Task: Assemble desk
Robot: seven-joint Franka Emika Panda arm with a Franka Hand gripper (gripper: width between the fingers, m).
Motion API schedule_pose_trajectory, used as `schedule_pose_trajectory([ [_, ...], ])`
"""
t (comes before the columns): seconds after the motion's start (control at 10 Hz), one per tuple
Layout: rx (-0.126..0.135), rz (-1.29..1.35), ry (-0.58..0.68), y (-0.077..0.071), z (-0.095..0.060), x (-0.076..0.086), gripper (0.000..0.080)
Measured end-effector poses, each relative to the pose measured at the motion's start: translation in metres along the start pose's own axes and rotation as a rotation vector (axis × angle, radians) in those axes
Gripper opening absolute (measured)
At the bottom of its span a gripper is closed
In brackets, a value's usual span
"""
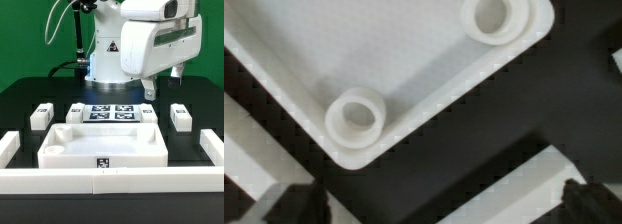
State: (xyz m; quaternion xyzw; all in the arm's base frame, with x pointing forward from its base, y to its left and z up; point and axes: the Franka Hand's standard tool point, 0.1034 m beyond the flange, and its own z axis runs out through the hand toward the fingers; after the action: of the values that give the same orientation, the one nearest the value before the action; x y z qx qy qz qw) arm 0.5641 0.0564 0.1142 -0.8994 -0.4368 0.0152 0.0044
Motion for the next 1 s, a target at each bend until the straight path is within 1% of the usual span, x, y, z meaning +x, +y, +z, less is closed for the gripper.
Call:
schedule_pose_trajectory([
  [0.2, 0.000, -0.015, -0.001, 0.000, 0.000, -0.001, 0.0649],
  [0.3, -0.006, -0.108, 0.000, 0.000, 0.003, -0.014, 0.0649],
  [0.4, 0.001, -0.241, -0.009, 0.000, 0.003, -0.031, 0.0649],
  [0.5, 0.005, -0.377, -0.011, 0.004, 0.002, -0.044, 0.0649],
  [0.6, -0.003, -0.493, -0.004, 0.006, 0.005, -0.055, 0.0649],
  [0.7, -0.006, -0.569, -0.002, 0.008, 0.009, -0.066, 0.0649],
  [1.0, -0.005, -0.615, -0.003, 0.009, 0.010, -0.064, 0.0649],
])
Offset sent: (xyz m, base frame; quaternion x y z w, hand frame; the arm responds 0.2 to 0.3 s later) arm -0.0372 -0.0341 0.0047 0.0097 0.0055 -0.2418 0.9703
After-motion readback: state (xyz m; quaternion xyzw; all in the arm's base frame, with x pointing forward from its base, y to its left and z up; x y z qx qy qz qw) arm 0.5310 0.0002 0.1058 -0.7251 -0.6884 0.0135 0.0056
